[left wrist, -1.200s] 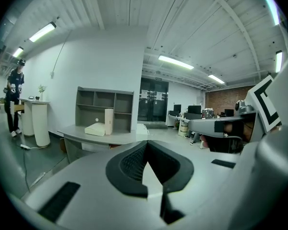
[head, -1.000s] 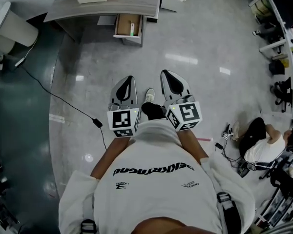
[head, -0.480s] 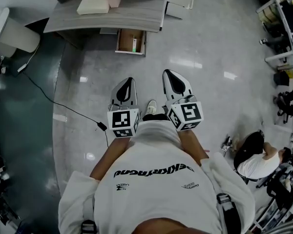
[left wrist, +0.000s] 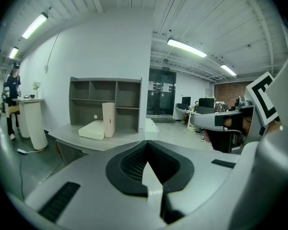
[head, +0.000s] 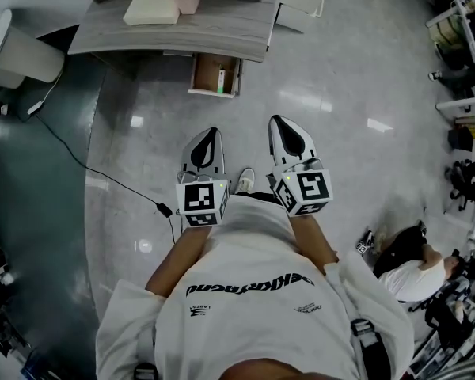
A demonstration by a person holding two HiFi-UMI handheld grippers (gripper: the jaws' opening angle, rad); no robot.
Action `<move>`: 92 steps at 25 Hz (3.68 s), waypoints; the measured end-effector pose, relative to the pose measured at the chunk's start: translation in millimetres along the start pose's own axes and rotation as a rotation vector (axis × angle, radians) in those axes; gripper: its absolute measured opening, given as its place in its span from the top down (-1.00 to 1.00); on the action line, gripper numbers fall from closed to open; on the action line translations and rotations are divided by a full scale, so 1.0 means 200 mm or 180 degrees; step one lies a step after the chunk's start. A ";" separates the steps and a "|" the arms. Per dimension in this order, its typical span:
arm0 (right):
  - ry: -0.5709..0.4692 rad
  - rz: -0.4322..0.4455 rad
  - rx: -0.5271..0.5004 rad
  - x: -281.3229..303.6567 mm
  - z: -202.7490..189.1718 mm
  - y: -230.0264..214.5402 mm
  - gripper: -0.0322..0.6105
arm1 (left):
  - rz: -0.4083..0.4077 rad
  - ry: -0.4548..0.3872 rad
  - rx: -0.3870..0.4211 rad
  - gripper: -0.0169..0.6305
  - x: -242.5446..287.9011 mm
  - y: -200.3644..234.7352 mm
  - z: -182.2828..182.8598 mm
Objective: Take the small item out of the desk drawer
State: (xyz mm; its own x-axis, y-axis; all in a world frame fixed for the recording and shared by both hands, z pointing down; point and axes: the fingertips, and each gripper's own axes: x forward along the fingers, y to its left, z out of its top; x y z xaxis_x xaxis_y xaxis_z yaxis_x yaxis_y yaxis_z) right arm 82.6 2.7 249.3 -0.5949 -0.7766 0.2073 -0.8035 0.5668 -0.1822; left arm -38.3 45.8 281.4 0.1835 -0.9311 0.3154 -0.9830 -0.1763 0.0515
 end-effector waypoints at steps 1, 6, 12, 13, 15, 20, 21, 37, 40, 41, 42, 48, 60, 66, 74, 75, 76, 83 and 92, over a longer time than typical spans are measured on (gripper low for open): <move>0.0030 -0.0004 0.0013 0.02 -0.01 0.00 0.80 | 0.0000 0.0024 -0.0008 0.90 0.02 0.01 -0.01; 0.0180 -0.0025 0.0046 0.19 -0.08 -0.01 0.80 | -0.0043 0.0143 -0.0042 0.90 0.18 0.13 -0.04; 0.0295 -0.0092 0.0087 0.40 -0.11 -0.06 0.80 | -0.0157 0.0290 -0.0073 0.90 0.41 0.22 -0.07; 0.0316 -0.0096 0.0089 0.44 -0.13 -0.07 0.80 | -0.0166 0.0315 -0.0090 0.90 0.45 0.24 -0.09; 0.0380 -0.0126 0.0120 0.50 -0.17 -0.09 0.80 | -0.0200 0.0389 -0.0118 0.90 0.51 0.26 -0.14; 0.0469 -0.0211 0.0191 0.63 -0.26 -0.15 0.80 | -0.0345 0.0530 -0.0068 0.90 0.66 0.28 -0.19; 0.0484 -0.0219 0.0202 0.65 -0.27 -0.16 0.80 | -0.0367 0.0548 -0.0061 0.90 0.69 0.28 -0.20; 0.0789 -0.0288 0.0351 0.95 -0.60 -0.28 0.80 | -0.0389 0.0959 -0.0081 0.90 1.11 0.45 -0.54; 0.0822 -0.0303 0.0348 1.00 -0.67 -0.31 0.80 | -0.0408 0.1025 -0.0056 0.90 1.20 0.46 -0.62; 0.0834 -0.0311 0.0346 1.01 -0.69 -0.33 0.80 | -0.0412 0.1047 -0.0045 0.90 1.23 0.46 -0.65; 0.0849 -0.0318 0.0353 1.03 -0.72 -0.34 0.80 | -0.0413 0.1071 -0.0039 0.90 1.26 0.46 -0.67; 0.0955 -0.0375 0.0442 1.06 -0.88 -0.40 0.80 | -0.0387 0.1205 -0.0082 0.90 1.38 0.48 -0.84; 0.1086 -0.0385 0.0569 1.05 -1.12 -0.43 0.80 | -0.0310 0.1541 -0.0164 0.71 1.54 0.55 -1.15; 0.1142 -0.0391 0.0604 1.06 -1.21 -0.44 0.80 | -0.0264 0.1603 -0.0197 0.64 1.61 0.58 -1.23; 0.1195 -0.0428 0.0627 1.05 -1.27 -0.47 0.80 | -0.0219 0.1773 -0.0248 0.54 1.68 0.59 -1.41; 0.1203 -0.0433 0.0630 1.05 -1.28 -0.47 0.80 | -0.0217 0.1790 -0.0240 0.54 1.70 0.59 -1.43; 0.1213 -0.0437 0.0635 1.05 -1.29 -0.47 0.80 | -0.0210 0.1805 -0.0231 0.54 1.71 0.60 -1.45; 0.1296 -0.0436 0.0557 1.08 -1.36 -0.46 0.80 | -0.0204 0.1894 -0.0280 0.49 1.79 0.60 -1.54; 0.1324 -0.0421 0.0549 1.10 -1.40 -0.44 0.80 | -0.0185 0.2042 -0.0247 0.49 1.85 0.57 -1.65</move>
State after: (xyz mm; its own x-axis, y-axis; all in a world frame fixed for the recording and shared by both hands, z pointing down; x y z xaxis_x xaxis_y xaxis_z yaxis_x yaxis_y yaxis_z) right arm 15.4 -141.7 580.7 -0.4750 -0.6430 0.6008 -0.8783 0.3889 -0.2781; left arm -85.0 -213.9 717.7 0.2190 -0.5405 0.8123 -0.9737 -0.1746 0.1463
